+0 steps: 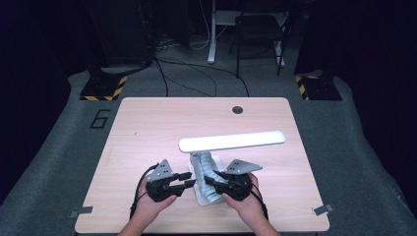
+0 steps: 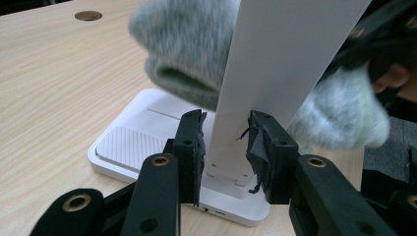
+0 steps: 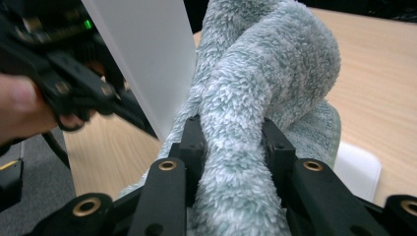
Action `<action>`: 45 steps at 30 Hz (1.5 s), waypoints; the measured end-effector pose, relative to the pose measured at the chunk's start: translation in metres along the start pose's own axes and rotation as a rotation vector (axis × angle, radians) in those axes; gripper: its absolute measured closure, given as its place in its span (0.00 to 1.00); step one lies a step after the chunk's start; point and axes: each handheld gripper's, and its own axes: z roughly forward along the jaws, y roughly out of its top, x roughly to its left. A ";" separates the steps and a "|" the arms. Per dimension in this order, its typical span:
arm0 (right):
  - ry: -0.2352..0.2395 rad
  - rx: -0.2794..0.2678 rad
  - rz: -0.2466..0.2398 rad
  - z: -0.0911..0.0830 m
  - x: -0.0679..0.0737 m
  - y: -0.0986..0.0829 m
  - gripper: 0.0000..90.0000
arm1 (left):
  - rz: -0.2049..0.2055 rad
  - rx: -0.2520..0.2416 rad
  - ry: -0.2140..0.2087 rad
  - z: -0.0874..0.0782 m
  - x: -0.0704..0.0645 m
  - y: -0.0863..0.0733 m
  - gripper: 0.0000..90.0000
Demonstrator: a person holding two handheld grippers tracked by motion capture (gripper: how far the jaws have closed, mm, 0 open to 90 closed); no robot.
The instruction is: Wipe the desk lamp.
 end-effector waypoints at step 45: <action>0.084 -0.216 0.089 -0.016 0.002 0.005 0.75 | 0.021 -0.059 0.007 -0.009 -0.001 0.007 0.74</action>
